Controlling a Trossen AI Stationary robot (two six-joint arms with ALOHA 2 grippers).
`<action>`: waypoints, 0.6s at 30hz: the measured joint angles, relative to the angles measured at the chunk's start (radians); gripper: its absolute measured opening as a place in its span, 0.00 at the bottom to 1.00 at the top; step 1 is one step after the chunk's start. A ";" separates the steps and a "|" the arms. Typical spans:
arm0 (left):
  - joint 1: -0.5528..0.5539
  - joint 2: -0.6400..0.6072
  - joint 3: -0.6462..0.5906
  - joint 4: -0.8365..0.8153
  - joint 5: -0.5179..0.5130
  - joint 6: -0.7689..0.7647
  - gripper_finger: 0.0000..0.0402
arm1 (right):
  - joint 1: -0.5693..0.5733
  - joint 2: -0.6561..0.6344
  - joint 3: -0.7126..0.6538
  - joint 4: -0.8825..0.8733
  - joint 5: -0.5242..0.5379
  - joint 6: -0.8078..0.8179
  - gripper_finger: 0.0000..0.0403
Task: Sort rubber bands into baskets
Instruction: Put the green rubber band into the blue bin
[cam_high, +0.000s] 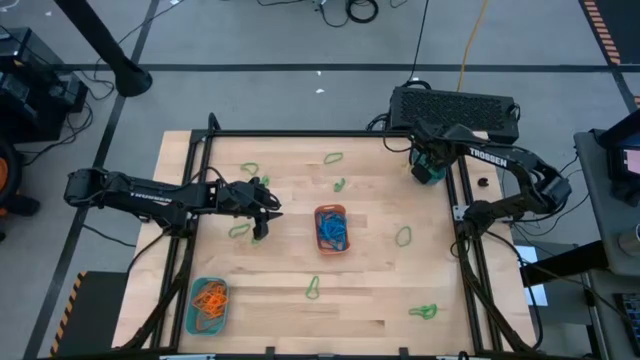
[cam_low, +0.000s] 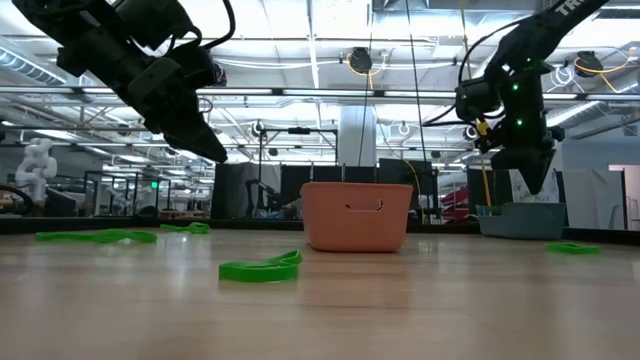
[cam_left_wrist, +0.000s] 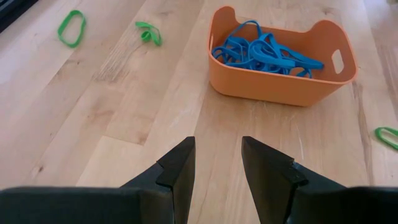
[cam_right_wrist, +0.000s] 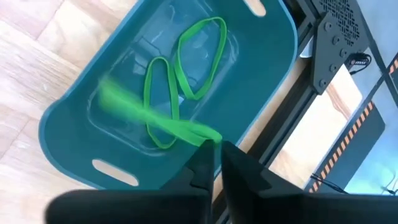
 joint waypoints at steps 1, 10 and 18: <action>0.000 0.000 0.000 0.000 0.000 0.000 0.34 | 0.000 0.000 0.001 -0.005 0.000 0.000 0.07; 0.000 0.000 0.000 0.000 0.000 0.000 0.34 | 0.000 0.001 0.048 -0.065 -0.003 0.004 0.30; 0.000 0.000 0.000 0.000 0.000 0.000 0.34 | 0.050 0.001 0.272 -0.245 -0.235 0.097 0.33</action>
